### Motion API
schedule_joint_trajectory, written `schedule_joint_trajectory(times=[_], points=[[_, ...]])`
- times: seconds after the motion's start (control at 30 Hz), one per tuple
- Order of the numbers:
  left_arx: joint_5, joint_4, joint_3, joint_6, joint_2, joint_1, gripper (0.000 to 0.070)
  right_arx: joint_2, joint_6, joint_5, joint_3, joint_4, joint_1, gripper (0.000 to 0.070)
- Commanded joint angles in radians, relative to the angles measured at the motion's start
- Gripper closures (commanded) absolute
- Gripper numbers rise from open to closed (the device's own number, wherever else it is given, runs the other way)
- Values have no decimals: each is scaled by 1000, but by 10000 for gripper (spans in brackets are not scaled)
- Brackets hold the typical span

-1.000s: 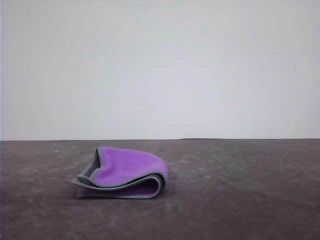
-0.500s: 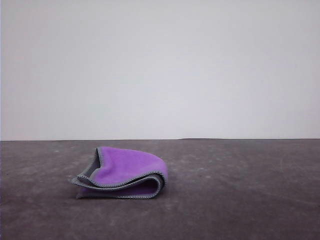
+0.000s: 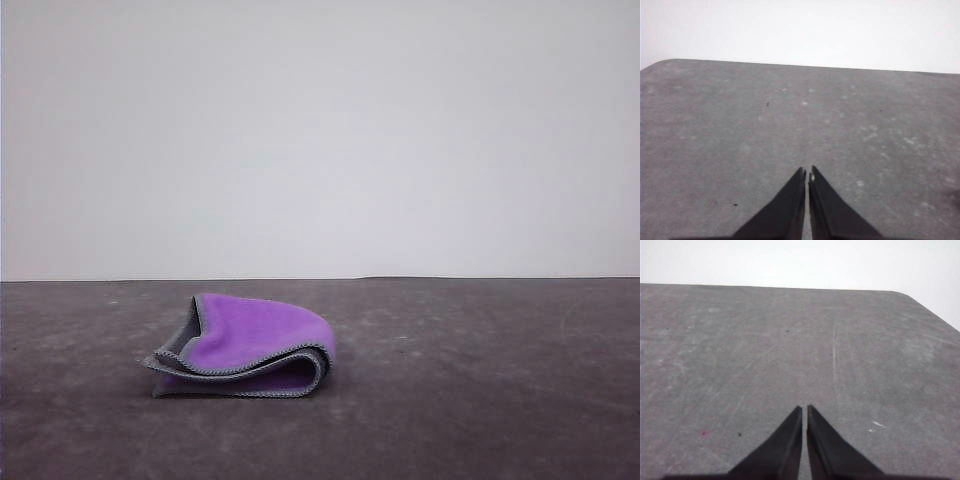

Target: Fold clothes

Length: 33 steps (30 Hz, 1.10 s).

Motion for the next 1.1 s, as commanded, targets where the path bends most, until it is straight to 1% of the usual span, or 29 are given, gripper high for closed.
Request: schedule_joint_trajectory(times=[0.0,1.07], points=[[1,12,-19,9,-1,0,700,-2,11,0,-5,9,0,685],[1,11,-19,9,-1,0,700,-2,11,0,-5,9,0,685]])
